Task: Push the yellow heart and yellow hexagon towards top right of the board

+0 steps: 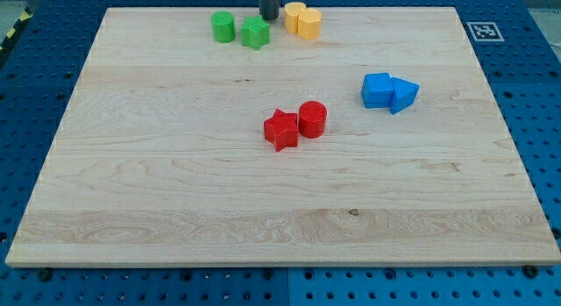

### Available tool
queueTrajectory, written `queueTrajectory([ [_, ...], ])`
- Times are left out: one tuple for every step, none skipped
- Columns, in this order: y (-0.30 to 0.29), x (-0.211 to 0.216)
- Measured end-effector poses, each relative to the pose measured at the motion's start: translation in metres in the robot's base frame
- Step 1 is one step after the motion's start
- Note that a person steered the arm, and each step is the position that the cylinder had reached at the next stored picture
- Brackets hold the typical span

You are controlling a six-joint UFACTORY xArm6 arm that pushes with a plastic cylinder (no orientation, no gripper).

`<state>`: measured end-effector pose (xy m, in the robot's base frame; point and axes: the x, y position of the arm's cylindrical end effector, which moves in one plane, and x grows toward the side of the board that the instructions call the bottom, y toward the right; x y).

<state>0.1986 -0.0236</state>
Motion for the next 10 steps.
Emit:
queueTrajectory([
  [0.000,-0.007],
  [0.000,-0.005],
  [0.012,-0.005],
  [0.022,-0.003],
  [0.023,0.006],
  [0.024,0.015],
  [0.027,0.021],
  [0.035,0.026],
  [0.037,0.026],
  [0.021,0.032],
])
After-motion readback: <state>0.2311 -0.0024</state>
